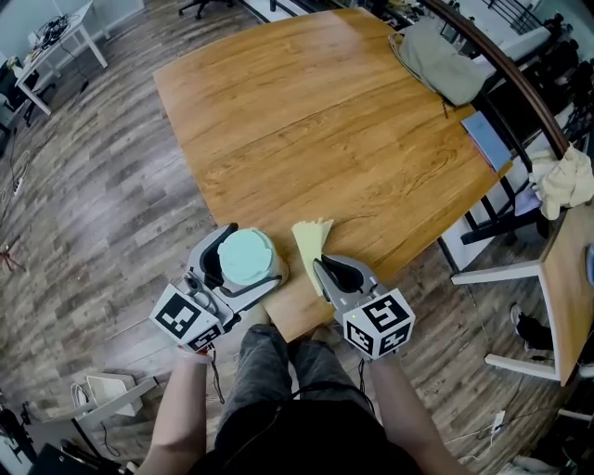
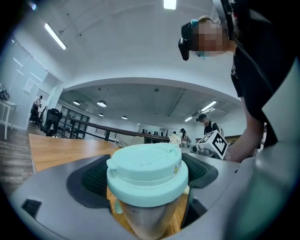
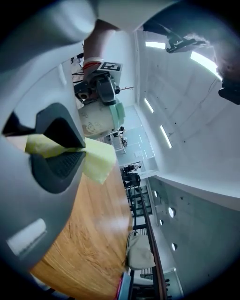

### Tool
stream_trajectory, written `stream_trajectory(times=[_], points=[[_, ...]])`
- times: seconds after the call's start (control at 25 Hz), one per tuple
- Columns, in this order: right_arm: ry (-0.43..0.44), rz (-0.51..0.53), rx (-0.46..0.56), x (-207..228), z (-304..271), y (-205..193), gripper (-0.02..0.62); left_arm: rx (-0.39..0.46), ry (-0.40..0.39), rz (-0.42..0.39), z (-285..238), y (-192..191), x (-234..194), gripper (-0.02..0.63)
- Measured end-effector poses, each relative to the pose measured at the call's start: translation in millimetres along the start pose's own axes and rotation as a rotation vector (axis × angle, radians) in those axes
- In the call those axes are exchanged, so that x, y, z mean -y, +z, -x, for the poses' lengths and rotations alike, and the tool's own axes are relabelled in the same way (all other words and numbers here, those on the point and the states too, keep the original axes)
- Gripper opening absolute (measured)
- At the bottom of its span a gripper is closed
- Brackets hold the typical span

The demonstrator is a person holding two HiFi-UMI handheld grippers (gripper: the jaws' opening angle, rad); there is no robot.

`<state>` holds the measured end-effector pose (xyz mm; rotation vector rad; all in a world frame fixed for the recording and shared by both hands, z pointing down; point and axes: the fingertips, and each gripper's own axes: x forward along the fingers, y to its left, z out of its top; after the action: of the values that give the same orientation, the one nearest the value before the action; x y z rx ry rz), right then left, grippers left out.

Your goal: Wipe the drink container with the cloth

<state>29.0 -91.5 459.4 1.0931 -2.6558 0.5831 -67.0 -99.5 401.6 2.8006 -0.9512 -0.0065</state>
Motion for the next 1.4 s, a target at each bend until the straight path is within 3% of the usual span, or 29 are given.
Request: stream_trajectory(times=[0.36,0.68,1.08,1.4], points=[[0.019,0.012,0.038,-9.1,12.8,9.0,0.034,-0.094,0.049,-0.118,-20.2,-9.4,28.7,0.463],[0.026,0.006,0.054,-10.0,19.4,12.7,0.034,-0.081,0.083,-0.106,-19.8,-10.6,30.0,0.463],[0.035,0.025,0.085,-10.7,21.4,28.3,0.034,-0.036,0.081,-0.100,-13.2,8.8,37.4,0.463],[0.011,0.069,0.144,-4.8,27.4,57.0,0.034,0.097,0.129,-0.051,4.4,44.5,29.1,0.446]])
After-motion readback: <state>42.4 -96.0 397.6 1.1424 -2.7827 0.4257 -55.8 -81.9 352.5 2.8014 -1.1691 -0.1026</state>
